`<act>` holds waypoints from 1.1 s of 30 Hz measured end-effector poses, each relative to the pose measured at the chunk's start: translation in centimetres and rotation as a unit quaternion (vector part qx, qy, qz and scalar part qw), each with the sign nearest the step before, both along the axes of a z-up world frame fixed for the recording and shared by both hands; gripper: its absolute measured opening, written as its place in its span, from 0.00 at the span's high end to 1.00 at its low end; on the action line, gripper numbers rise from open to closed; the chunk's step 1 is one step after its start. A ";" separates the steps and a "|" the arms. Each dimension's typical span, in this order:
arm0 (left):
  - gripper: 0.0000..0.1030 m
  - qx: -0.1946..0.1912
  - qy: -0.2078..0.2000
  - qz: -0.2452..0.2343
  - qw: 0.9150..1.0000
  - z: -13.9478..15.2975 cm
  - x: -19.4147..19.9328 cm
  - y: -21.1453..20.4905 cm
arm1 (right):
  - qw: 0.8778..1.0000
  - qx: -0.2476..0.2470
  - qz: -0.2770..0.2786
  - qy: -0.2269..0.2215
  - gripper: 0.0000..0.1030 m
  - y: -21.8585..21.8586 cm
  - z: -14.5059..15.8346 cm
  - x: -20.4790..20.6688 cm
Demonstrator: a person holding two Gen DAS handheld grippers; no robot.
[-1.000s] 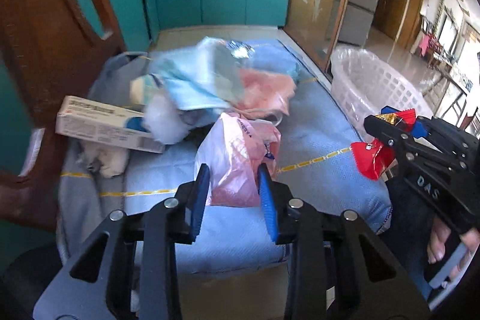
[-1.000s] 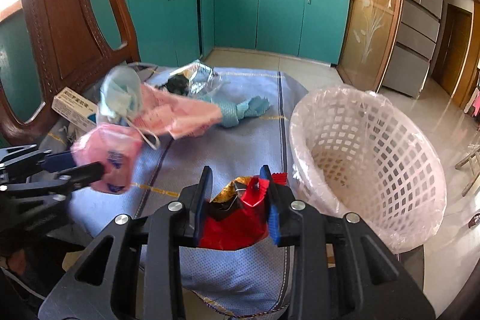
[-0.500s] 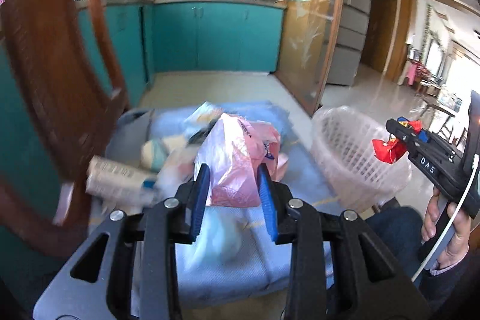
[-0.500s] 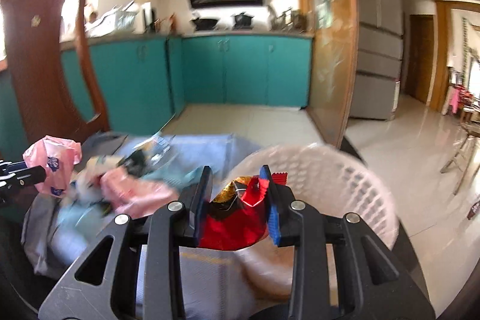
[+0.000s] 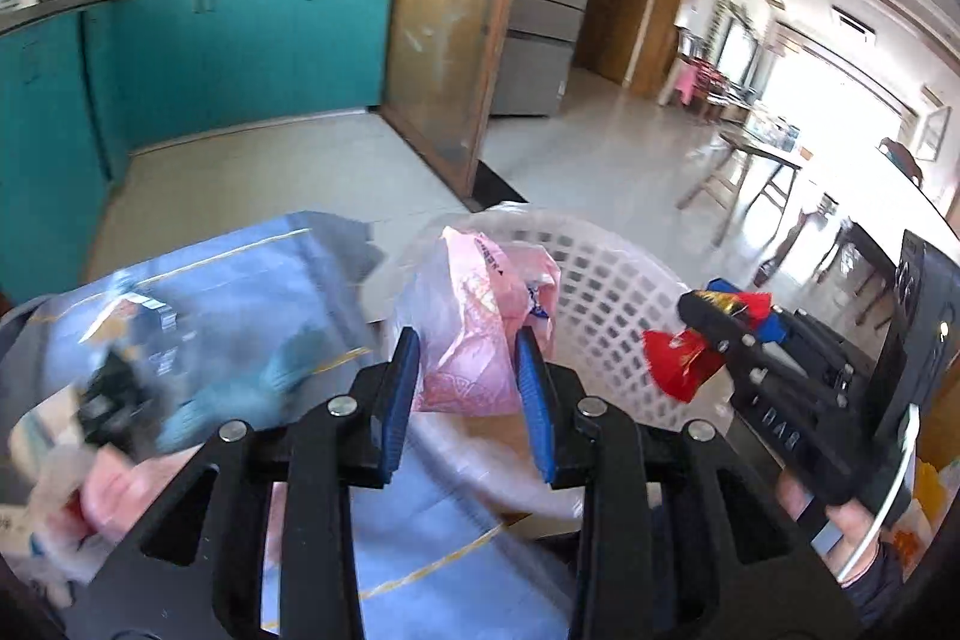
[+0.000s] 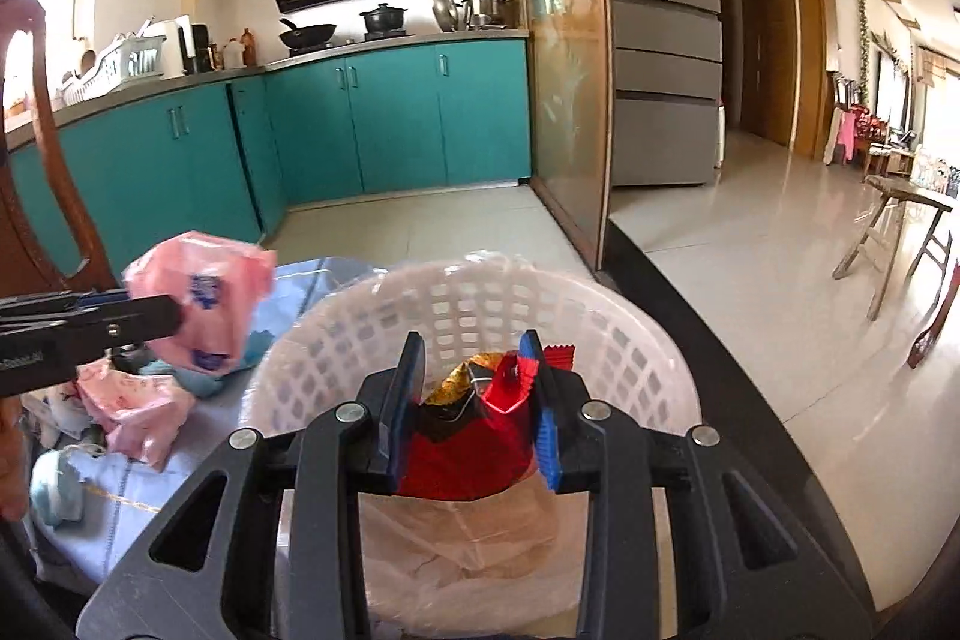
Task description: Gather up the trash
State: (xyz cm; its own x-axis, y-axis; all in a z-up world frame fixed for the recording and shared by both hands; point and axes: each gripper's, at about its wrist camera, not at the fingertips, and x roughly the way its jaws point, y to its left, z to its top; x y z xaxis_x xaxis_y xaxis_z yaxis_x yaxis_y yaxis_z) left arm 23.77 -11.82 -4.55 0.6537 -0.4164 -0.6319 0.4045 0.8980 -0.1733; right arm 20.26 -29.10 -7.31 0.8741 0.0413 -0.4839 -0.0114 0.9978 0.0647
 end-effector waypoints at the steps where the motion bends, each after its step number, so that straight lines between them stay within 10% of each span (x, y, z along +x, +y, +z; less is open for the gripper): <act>1: 0.63 -0.001 0.006 -0.009 1.000 -0.2 0.5 -0.5 | 1.000 -0.001 -0.004 0.004 0.68 -0.1 -0.2 0.2; 5: 0.31 0.000 0.003 -0.003 1.000 -0.3 1.0 -1.3 | 1.000 -0.004 -0.014 0.005 0.48 -0.6 -0.4 0.4; 10: 0.31 0.034 -0.028 0.071 0.996 0.9 -0.9 2.8 | 1.000 -0.013 -0.001 0.002 0.37 0.2 -0.2 0.3; 16: 0.31 0.110 -0.050 0.199 0.972 0.7 -6.4 10.7 | 0.996 -0.014 0.089 0.000 0.36 5.2 0.1 0.1; 26: 0.25 0.076 0.058 0.271 0.958 -3.7 -11.9 19.9 | 0.945 -0.016 0.310 0.105 0.35 21.0 -4.0 4.8; 33: 0.23 0.053 0.076 0.270 0.958 -5.0 -13.0 21.0 | 0.932 -0.067 0.343 0.100 0.16 24.9 -5.6 4.3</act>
